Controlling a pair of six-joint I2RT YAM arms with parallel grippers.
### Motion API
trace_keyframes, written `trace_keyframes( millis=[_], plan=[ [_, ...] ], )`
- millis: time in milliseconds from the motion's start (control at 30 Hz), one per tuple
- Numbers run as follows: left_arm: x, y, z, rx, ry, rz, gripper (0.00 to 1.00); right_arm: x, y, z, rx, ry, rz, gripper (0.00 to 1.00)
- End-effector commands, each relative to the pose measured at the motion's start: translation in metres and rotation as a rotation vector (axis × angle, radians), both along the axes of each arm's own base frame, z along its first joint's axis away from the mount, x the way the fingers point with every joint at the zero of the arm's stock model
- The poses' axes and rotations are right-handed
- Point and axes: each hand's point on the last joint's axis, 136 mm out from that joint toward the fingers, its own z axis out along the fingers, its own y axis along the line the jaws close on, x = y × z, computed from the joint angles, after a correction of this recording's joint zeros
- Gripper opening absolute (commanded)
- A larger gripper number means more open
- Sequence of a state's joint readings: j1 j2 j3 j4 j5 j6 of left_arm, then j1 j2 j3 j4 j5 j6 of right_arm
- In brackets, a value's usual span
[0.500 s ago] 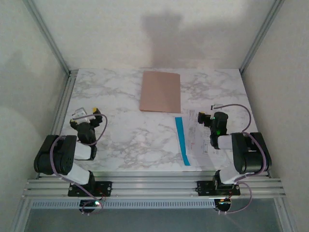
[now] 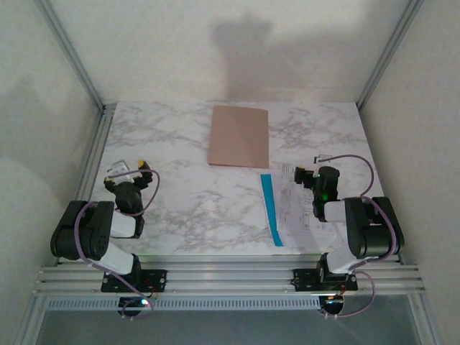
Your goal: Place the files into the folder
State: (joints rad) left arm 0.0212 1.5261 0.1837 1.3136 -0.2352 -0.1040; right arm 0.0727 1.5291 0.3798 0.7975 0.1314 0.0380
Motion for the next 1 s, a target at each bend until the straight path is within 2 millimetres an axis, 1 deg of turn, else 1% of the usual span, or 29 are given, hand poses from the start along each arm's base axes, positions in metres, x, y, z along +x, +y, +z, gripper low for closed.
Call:
trace_keyframes(
  millis=[0, 333, 400, 433, 500, 567, 600, 667, 733, 767, 800, 833, 867, 900, 933, 967],
  plan=[
    [0.003, 0.0, 0.009, 0.01, -0.032, 0.008, 1.0, 0.005, -0.003, 0.008, -0.005, -0.035, -0.018, 0.99],
    [0.003, 0.0, 0.009, 0.011, -0.035, 0.007, 0.99, 0.006, -0.003, 0.009, -0.004, -0.038, -0.018, 0.99],
    [0.007, -0.002, 0.015, 0.02, -0.029, -0.002, 1.0, 0.007, -0.006, 0.015, -0.015, -0.019, -0.042, 0.99],
    [0.012, -0.003, 0.019, 0.033, -0.005, 0.008, 0.99, 0.015, -0.008, 0.029, -0.029, 0.0, -0.07, 0.99],
    [0.02, -0.007, 0.031, 0.066, 0.034, 0.034, 1.0, 0.021, -0.013, 0.043, -0.038, 0.069, -0.105, 0.99],
    [0.023, -0.014, 0.048, 0.094, 0.025, 0.042, 0.99, 0.027, -0.012, 0.072, -0.032, 0.036, -0.108, 0.99],
    [0.022, -0.018, 0.063, 0.082, -0.029, 0.041, 1.0, 0.028, -0.013, 0.094, -0.026, -0.016, -0.113, 0.99],
    [0.023, -0.027, 0.097, 0.058, -0.129, 0.042, 1.0, 0.03, -0.011, 0.155, -0.02, -0.14, -0.129, 0.99],
    [0.031, -0.037, 0.137, -0.007, -0.227, 0.055, 0.99, 0.026, -0.005, 0.233, 0.005, -0.254, -0.143, 0.99],
    [0.037, -0.039, 0.153, -0.065, -0.264, 0.052, 0.99, 0.023, -0.008, 0.258, 0.057, -0.265, -0.18, 0.99],
    [0.046, -0.038, 0.163, -0.169, -0.282, 0.07, 0.99, 0.018, -0.021, 0.268, 0.145, -0.214, -0.284, 0.99],
    [0.057, -0.031, 0.158, -0.311, -0.227, 0.141, 1.0, 0.007, -0.035, 0.26, 0.222, -0.101, -0.409, 0.99],
    [0.068, -0.026, 0.15, -0.405, -0.118, 0.184, 1.0, -0.008, -0.045, 0.248, 0.278, 0.014, -0.531, 0.99],
    [0.074, -0.02, 0.133, -0.5, 0.035, 0.257, 1.0, -0.026, -0.059, 0.237, 0.34, 0.099, -0.685, 0.99],
    [0.077, -0.015, 0.12, -0.544, 0.13, 0.314, 1.0, -0.019, -0.051, 0.231, 0.373, 0.154, -0.618, 0.99],
    [0.095, -0.028, 0.107, -0.568, 0.229, 0.224, 1.0, -0.007, -0.031, 0.223, 0.417, 0.199, -0.478, 0.97]
  ],
)
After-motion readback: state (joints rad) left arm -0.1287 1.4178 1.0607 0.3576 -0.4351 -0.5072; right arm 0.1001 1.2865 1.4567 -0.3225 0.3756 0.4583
